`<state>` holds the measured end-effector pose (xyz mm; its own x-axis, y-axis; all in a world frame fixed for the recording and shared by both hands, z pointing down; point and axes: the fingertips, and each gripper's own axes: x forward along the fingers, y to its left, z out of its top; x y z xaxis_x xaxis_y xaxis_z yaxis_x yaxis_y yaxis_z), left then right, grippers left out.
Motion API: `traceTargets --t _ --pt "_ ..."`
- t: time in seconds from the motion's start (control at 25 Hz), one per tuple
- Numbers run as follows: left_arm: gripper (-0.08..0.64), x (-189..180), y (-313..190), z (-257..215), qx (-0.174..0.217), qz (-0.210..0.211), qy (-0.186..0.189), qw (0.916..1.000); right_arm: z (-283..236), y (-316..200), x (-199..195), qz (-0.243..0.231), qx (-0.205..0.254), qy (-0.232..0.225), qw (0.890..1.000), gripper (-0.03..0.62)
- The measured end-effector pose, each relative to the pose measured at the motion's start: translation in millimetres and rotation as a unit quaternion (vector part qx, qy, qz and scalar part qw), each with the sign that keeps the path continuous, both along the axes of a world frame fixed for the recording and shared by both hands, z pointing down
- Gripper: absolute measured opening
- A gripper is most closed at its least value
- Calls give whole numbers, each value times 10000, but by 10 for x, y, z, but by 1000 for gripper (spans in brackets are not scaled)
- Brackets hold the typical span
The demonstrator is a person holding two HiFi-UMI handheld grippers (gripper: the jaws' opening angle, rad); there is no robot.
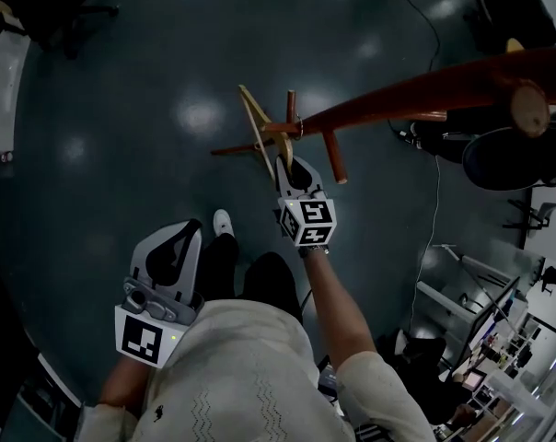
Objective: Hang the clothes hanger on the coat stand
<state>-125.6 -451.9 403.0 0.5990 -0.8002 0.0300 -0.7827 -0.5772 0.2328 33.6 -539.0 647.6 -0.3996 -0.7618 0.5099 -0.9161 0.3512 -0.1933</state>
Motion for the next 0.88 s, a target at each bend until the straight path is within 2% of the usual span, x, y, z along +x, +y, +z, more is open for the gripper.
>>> traceTargets --t 0.2,0.48,0.88 --pt "14 -37 -82 76 -80 -19 -112 9999 141 -70 63 58 20 -64 10000 69" --pt "14 -8 -103 161 -163 -15 -60 9998 334 -86 146 65 -37 190 9998 69" --pt "14 23 18 270 -323 48 65 9994 418 -127 115 156 -118 242 9995 71"
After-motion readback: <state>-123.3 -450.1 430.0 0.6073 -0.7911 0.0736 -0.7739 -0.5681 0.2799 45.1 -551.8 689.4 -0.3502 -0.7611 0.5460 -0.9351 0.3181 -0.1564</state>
